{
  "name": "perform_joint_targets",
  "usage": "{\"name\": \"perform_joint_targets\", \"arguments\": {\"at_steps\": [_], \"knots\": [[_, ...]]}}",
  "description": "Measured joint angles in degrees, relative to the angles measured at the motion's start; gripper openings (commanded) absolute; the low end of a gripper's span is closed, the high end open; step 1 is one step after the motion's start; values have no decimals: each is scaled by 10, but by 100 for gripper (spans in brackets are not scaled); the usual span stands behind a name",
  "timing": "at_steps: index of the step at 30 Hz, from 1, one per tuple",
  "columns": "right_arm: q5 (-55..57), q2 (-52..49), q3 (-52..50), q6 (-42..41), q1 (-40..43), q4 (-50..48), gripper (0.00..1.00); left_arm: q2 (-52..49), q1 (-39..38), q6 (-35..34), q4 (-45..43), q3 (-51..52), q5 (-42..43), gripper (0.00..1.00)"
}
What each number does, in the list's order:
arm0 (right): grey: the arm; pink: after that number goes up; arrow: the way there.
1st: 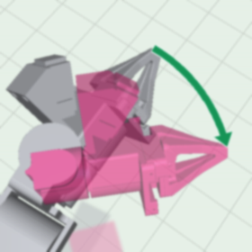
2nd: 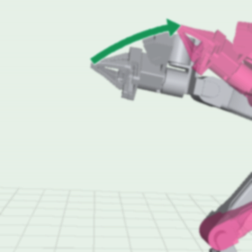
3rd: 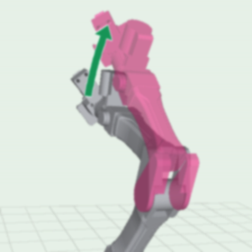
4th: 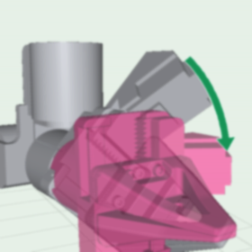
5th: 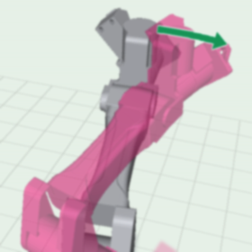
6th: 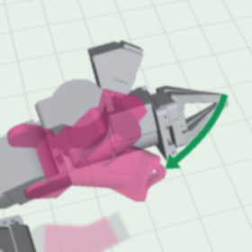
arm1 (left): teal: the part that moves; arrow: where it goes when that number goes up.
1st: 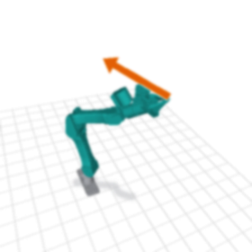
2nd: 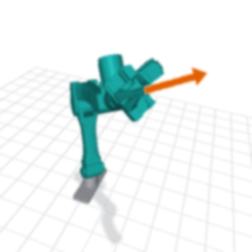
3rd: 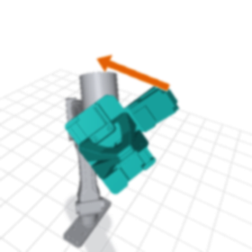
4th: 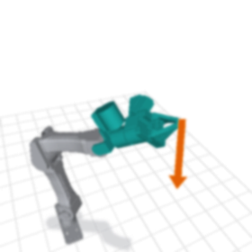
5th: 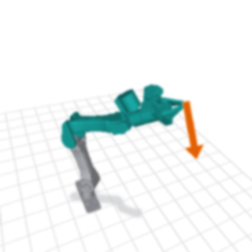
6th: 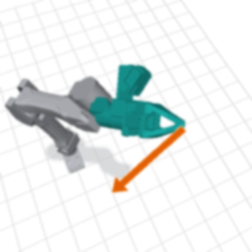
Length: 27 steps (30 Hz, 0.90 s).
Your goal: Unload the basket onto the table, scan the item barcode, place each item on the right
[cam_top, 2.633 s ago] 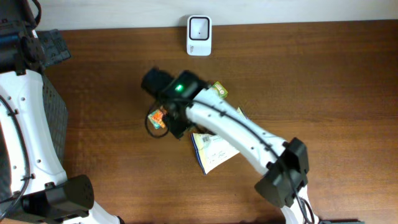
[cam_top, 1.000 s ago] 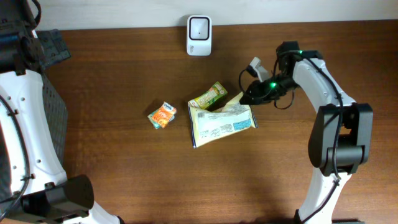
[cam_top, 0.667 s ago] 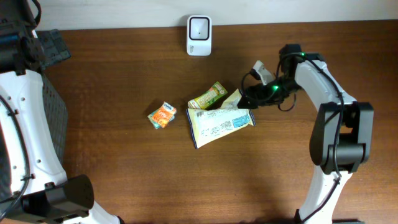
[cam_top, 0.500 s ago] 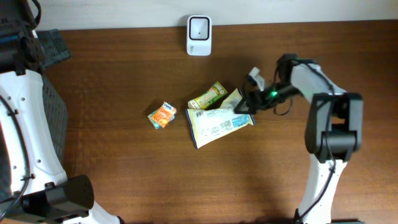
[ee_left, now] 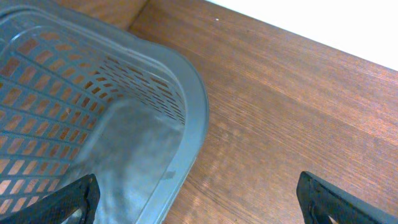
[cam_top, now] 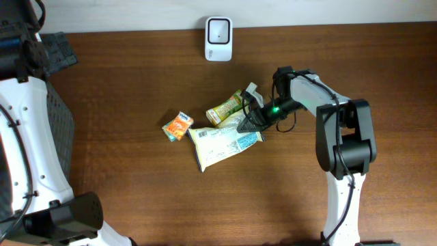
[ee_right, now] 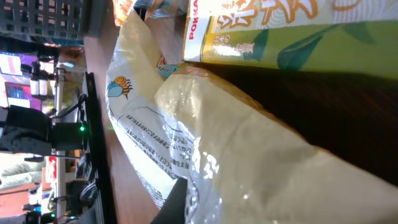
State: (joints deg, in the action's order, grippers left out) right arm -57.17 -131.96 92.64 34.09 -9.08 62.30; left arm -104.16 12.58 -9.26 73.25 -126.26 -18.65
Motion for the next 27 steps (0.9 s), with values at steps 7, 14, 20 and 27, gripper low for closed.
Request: {"name": "perform_joint_targets", "arguments": {"at_steps": [7, 14, 20, 27], "knots": [[-16, 91, 2, -28, 1, 95, 4, 0, 0, 0, 0, 0, 0, 99], [-86, 342, 37, -42, 83, 103, 4, 0, 0, 0, 0, 0, 0, 99], [-82, 347, 37, -61, 125, 98, 4, 0, 0, 0, 0, 0, 0, 99], [307, 346, 57, -283, 12, -103, 4, 0, 0, 0, 0, 0, 0, 99]]}}
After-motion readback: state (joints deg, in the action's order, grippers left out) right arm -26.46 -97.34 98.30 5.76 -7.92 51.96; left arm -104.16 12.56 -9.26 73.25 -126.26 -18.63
